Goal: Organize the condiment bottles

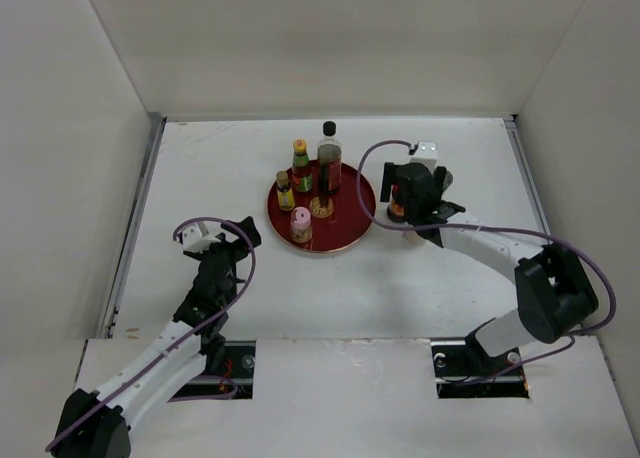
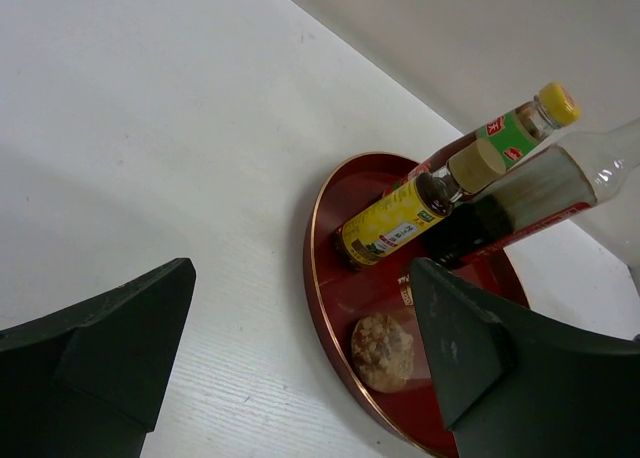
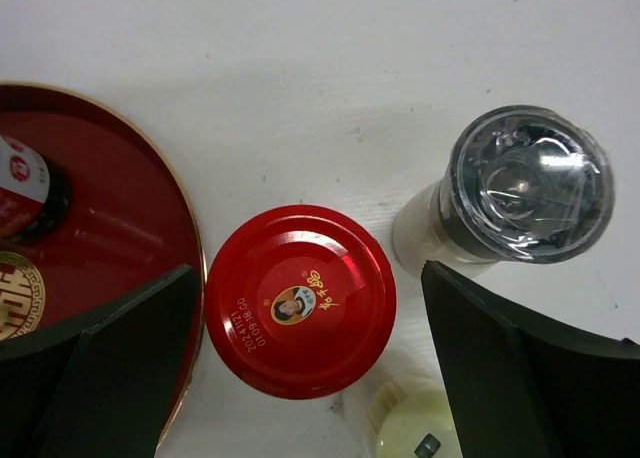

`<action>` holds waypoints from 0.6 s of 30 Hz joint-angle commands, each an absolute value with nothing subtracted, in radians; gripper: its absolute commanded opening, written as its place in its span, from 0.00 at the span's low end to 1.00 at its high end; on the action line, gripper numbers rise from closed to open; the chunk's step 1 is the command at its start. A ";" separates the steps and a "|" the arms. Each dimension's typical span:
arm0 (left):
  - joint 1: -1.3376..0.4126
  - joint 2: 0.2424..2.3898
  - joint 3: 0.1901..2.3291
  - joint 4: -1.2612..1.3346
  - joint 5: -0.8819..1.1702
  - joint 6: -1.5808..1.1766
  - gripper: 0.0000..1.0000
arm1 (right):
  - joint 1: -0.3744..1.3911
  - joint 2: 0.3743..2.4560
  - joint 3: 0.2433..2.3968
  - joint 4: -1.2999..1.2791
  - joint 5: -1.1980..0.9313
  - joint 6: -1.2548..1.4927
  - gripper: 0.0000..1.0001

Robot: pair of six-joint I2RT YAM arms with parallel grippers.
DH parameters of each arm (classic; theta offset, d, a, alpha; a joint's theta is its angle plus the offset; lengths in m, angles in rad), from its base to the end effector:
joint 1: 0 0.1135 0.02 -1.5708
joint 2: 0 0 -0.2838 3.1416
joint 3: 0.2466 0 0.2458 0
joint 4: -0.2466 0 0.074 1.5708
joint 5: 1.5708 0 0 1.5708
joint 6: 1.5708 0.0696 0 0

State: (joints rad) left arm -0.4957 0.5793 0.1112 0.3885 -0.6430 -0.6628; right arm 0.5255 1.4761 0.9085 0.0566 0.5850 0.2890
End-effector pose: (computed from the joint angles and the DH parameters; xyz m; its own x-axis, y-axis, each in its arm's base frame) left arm 0.1532 -0.0354 0.2045 0.0341 -0.5783 -0.8151 -0.1574 0.8023 -0.5758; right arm 0.3148 0.1381 0.2539 -0.4060 0.0393 -0.9130 0.1191 0.9928 -0.0103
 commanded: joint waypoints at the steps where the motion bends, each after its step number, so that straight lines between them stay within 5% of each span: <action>1: -0.499 0.583 0.109 0.445 -0.640 -0.672 0.89 | 0.507 1.508 0.969 0.055 0.545 0.304 1.00; 7: -0.498 0.578 0.107 0.448 -0.637 -0.672 0.89 | 0.484 1.594 1.006 0.055 0.508 0.307 0.98; 12: -0.492 0.591 0.112 0.448 -0.629 -0.672 0.89 | 0.479 1.583 1.012 0.086 0.505 0.307 0.67; 18: -0.485 0.601 0.112 0.449 -0.627 -0.673 0.89 | 0.489 1.447 1.038 0.139 0.558 0.273 0.58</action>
State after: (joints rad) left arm -0.4923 0.5938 0.1112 0.4061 -0.6411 -0.6628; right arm 0.4854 1.5791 0.9619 0.0147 0.5148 0.2935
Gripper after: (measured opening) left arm 0.891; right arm 0.743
